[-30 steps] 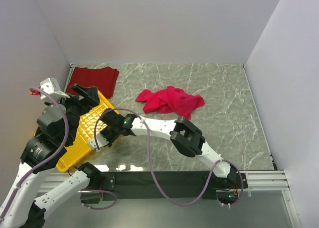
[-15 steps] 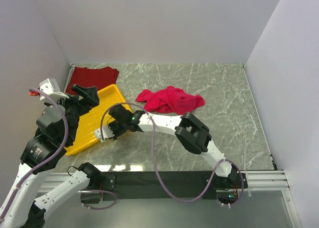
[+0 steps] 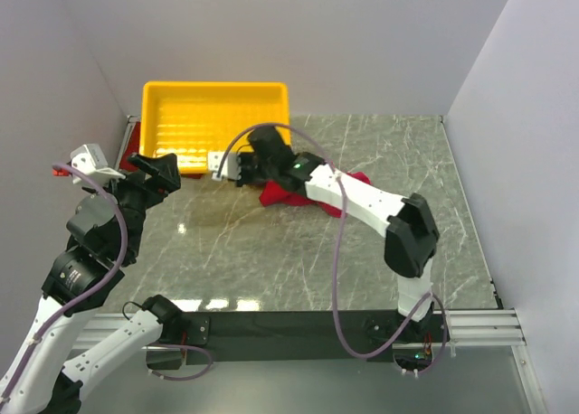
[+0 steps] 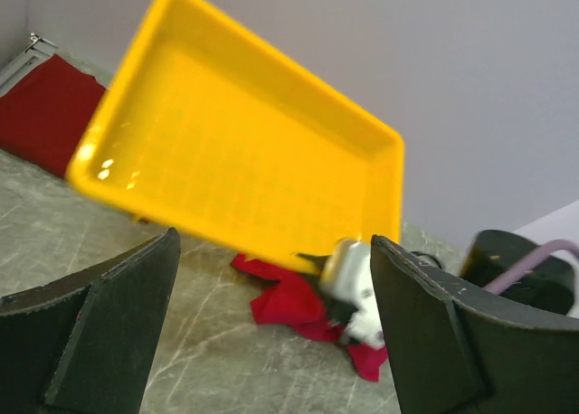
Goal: Fold and stack the t-shirts
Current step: Move the tshirt to the center of the board
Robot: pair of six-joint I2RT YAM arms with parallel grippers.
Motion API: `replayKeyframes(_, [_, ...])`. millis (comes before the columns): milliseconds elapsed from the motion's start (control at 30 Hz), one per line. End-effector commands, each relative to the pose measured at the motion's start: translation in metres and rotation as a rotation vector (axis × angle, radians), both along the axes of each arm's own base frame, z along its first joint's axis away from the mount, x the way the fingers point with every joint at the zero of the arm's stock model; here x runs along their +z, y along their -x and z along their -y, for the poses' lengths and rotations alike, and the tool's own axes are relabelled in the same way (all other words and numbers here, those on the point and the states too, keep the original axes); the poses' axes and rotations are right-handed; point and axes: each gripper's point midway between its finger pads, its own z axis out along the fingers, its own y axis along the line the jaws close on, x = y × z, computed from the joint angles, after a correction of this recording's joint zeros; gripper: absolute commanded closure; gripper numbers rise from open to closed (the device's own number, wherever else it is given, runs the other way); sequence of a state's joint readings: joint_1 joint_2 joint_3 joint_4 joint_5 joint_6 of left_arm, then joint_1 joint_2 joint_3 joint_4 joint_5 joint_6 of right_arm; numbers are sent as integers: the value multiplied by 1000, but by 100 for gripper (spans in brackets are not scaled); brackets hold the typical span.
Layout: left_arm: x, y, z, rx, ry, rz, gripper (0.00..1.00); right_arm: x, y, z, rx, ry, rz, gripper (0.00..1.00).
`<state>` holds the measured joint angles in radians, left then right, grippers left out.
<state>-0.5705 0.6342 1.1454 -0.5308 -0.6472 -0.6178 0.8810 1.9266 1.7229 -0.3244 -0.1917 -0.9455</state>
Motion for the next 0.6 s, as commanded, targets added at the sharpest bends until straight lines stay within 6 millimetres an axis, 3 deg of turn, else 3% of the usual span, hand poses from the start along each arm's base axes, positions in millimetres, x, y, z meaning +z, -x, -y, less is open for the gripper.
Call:
replayKeyframes(0, [17, 3, 0, -12, 48, 71, 9, 33, -18, 42, -131, -51, 19, 100])
replayKeyframes(167, [16, 1, 2, -15, 49, 75, 9, 33, -48, 126, -357, -68, -49, 100])
replayKeyframes(200, [15, 0, 3, -17, 50, 74, 9, 40, -49, 141, -396, -87, -49, 100])
replayKeyframes(400, [6, -6, 11, -34, 65, 65, 9, 18, -52, 234, -686, -166, -178, 100])
replayKeyframes(533, [-1, -14, 19, -52, 73, 56, 9, -2, -55, 304, -1004, -211, -158, 100])
replayKeyframes(567, [-3, -15, 21, -56, 74, 54, 9, -5, -56, 313, -1075, -249, -176, 100])
